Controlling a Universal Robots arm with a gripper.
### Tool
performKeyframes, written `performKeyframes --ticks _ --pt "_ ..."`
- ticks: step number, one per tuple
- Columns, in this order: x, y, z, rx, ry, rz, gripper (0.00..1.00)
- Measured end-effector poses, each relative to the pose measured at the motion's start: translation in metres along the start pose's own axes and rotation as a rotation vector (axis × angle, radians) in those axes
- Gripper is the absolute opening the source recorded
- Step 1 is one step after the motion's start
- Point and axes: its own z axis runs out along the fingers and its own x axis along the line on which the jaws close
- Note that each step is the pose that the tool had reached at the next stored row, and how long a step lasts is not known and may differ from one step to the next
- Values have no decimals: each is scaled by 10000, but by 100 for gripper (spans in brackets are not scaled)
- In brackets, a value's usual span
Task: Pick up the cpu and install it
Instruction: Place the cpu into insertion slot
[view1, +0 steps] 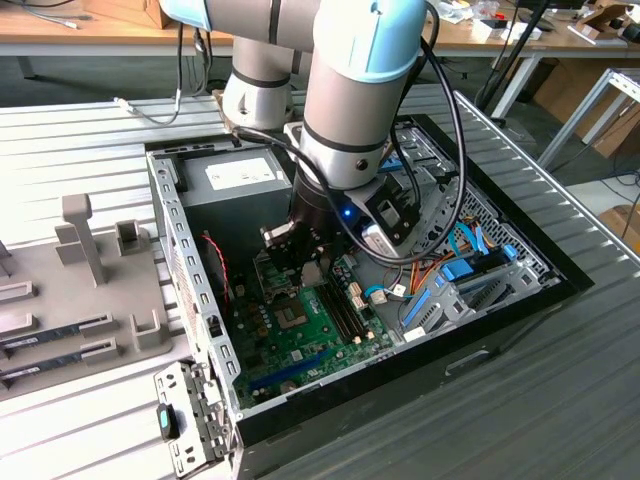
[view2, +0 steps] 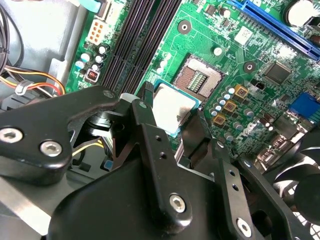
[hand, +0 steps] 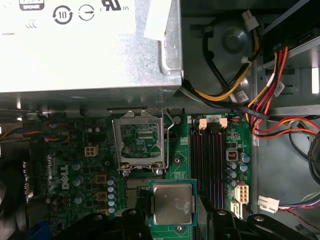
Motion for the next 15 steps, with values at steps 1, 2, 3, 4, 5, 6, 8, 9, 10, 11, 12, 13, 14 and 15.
performKeyframes --ticks 1,2,3,4,5,6,8,9,10,11,12,13,14,15 --pt "0 0 3 0 0 0 47" --pt "0 1 11 0 0 0 47" --pt "0 1 14 0 0 0 47" --pt "1 1 18 0 0 0 47" --pt "1 1 24 -1 0 0 47" --pt "1 1 26 -1 0 0 47" --pt "4 5 110 0 0 0 47" --pt "4 5 110 0 0 0 47" --pt "5 6 111 0 0 0 47" --pt "7 6 111 -1 0 1 47" --pt "8 6 112 -1 -1 0 47" --pt "11 6 113 -1 0 0 47" --pt "12 5 114 -1 0 0 47" --pt "13 5 115 0 0 0 47"
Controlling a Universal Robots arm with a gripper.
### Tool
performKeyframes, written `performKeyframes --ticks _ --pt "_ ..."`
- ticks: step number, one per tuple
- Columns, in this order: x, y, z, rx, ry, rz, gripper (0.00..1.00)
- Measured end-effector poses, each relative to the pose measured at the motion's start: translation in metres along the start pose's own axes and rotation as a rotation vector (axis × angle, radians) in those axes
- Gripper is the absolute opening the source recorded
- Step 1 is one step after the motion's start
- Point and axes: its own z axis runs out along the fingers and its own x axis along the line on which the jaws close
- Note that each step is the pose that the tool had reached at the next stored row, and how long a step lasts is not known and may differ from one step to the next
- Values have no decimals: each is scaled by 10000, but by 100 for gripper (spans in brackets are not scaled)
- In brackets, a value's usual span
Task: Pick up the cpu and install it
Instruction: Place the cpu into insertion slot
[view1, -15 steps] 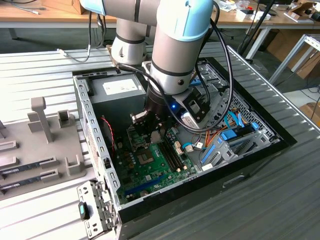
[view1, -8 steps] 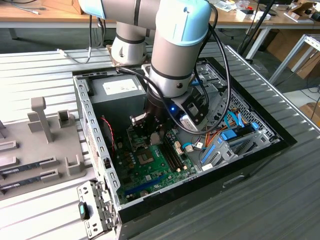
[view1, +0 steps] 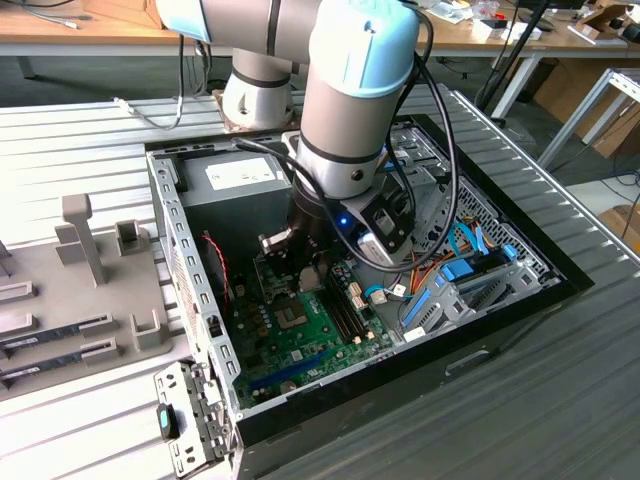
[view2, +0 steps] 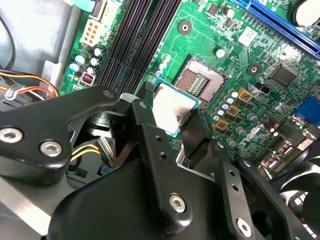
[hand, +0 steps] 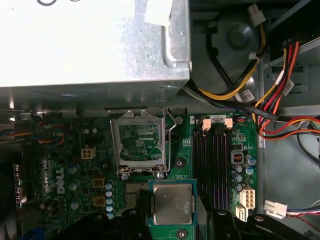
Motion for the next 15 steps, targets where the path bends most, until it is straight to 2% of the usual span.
performKeyframes --ticks 7,10,15 --pt "6 15 8 -2 -1 0 47" --pt "10 45 11 3 -1 0 47" --pt "60 60 19 22 0 0 47"
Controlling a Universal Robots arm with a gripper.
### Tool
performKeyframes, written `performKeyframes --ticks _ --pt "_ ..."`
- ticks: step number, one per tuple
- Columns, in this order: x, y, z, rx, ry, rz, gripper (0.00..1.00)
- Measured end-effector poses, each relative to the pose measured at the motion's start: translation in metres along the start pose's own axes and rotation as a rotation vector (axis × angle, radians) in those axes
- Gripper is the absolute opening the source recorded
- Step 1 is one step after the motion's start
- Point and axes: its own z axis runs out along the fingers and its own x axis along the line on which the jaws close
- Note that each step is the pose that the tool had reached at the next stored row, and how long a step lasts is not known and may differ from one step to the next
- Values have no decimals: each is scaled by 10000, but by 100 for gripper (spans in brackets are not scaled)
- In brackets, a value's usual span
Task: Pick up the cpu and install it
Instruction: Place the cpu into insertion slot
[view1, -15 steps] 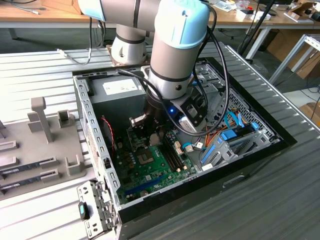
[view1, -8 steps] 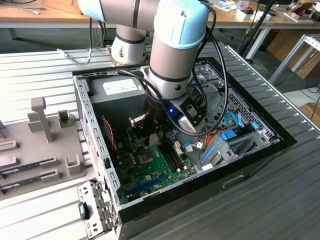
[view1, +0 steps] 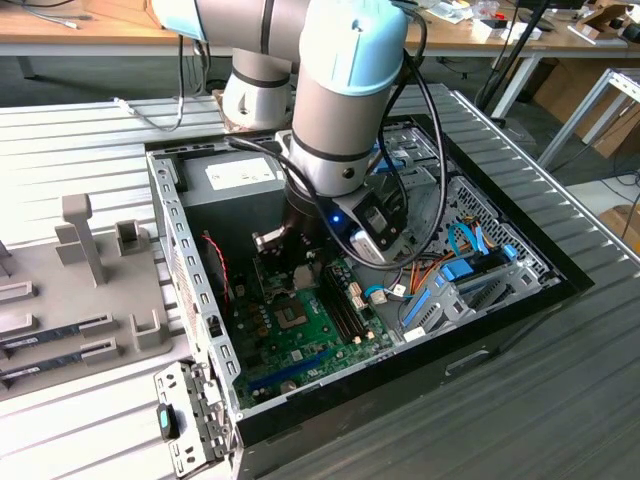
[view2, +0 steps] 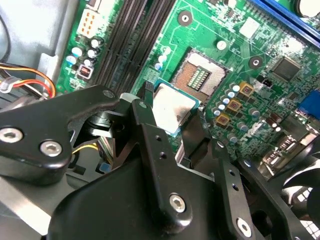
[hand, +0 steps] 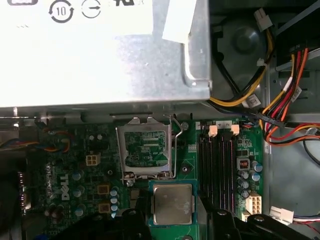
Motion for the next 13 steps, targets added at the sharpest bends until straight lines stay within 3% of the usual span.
performKeyframes --ticks 3,7,11,13 --pt "24 -26 13 0 -1 -16 47" --pt "43 -76 32 -12 -20 -386 47" --pt "86 -151 52 -20 -32 -615 47" --pt "133 -159 69 -19 -34 -656 47"
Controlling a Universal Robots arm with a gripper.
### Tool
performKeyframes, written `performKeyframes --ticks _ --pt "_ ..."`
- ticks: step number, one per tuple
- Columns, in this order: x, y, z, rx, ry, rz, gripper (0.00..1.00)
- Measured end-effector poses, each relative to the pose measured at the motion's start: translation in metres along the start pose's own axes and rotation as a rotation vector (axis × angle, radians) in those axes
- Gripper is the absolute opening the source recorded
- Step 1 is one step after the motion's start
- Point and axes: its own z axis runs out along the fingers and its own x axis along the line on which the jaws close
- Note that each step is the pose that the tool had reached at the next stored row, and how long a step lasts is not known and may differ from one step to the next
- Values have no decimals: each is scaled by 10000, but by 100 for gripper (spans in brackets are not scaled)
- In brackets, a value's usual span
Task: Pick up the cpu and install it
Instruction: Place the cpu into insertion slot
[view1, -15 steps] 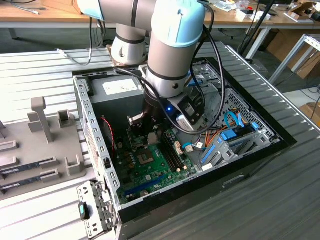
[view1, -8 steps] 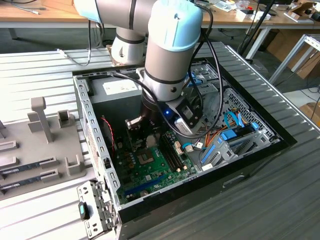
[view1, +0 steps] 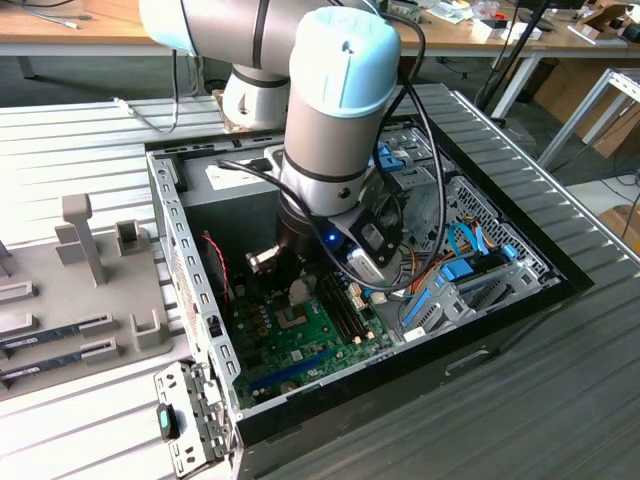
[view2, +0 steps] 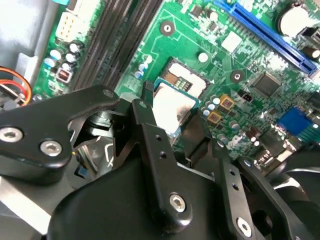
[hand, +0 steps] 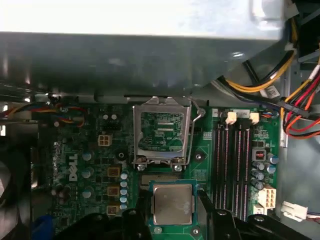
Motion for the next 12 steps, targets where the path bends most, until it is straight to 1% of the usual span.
performKeyframes --ticks 1,4,7,12 --pt "18 0 11 -3 -1 -1 47" --pt "29 -20 79 7 2 47 47" --pt "32 -25 111 18 10 188 47" --pt "37 -59 144 75 11 214 47"
